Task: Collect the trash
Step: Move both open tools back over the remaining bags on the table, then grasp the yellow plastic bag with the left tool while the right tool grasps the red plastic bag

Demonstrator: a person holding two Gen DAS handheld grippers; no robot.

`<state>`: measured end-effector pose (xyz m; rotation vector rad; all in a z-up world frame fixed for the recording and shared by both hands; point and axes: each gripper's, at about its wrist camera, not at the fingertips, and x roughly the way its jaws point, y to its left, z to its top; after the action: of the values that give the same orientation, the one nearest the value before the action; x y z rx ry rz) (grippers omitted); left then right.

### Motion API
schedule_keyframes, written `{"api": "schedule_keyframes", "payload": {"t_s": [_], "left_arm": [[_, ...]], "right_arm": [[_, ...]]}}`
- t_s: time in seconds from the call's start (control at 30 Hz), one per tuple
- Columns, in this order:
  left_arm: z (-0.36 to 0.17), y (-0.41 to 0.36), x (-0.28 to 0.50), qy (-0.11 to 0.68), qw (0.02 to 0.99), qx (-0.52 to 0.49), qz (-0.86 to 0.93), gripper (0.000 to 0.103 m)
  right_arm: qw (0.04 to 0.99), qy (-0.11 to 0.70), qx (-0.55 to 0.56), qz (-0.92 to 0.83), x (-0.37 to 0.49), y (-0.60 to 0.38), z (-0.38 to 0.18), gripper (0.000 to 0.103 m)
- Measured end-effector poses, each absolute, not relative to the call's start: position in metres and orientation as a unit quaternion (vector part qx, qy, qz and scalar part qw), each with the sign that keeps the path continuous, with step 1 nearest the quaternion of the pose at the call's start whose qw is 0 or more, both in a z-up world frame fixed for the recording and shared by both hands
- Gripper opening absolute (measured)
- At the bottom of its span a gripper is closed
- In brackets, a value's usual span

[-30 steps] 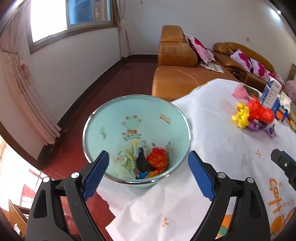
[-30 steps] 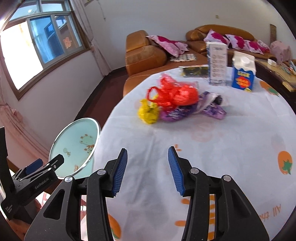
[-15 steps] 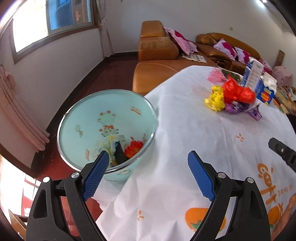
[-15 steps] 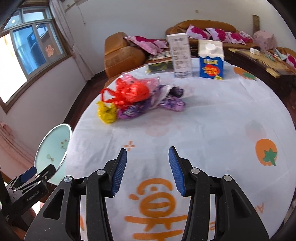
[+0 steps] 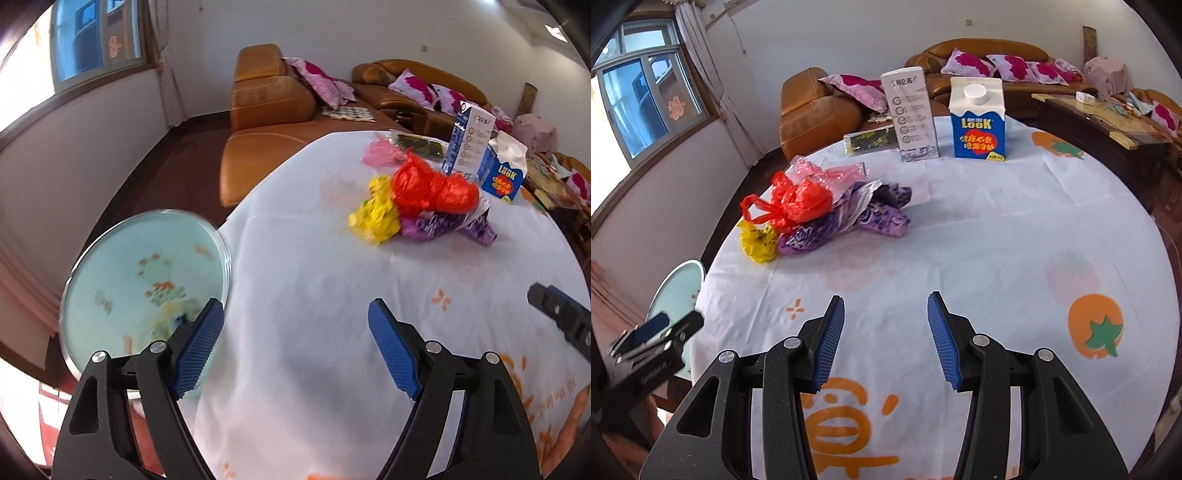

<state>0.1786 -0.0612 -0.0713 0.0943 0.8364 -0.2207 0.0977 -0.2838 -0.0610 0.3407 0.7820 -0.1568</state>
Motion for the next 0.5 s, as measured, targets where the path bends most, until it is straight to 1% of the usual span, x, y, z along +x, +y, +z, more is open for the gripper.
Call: {"api": "schedule_keyframes", "payload": {"t_s": [0.17, 0.33, 0.37, 0.43, 0.5], "left_arm": [[-0.075, -0.096, 0.211, 0.404, 0.903, 0.055, -0.138, 0.076], [-0.084, -0.122, 0.240, 0.419, 0.894, 0.060, -0.149, 0.071], [-0.084, -0.124, 0.245, 0.422, 0.892, 0.056, -0.151, 0.068], [-0.086, -0.127, 0.253, 0.425, 0.891, 0.049, -0.153, 0.064], [-0.089, -0.129, 0.260, 0.429, 0.889, 0.049, -0.154, 0.057]], "right_arm": [[0.908, 0.377, 0.166, -0.075, 0.102, -0.296, -0.057, 0.047], [0.910, 0.376, 0.163, -0.071, 0.106, -0.303, -0.054, 0.047], [0.910, 0.376, 0.162, -0.069, 0.108, -0.305, -0.053, 0.047], [0.911, 0.376, 0.160, -0.062, 0.112, -0.306, -0.052, 0.047], [0.912, 0.376, 0.158, -0.054, 0.117, -0.304, -0.051, 0.047]]}}
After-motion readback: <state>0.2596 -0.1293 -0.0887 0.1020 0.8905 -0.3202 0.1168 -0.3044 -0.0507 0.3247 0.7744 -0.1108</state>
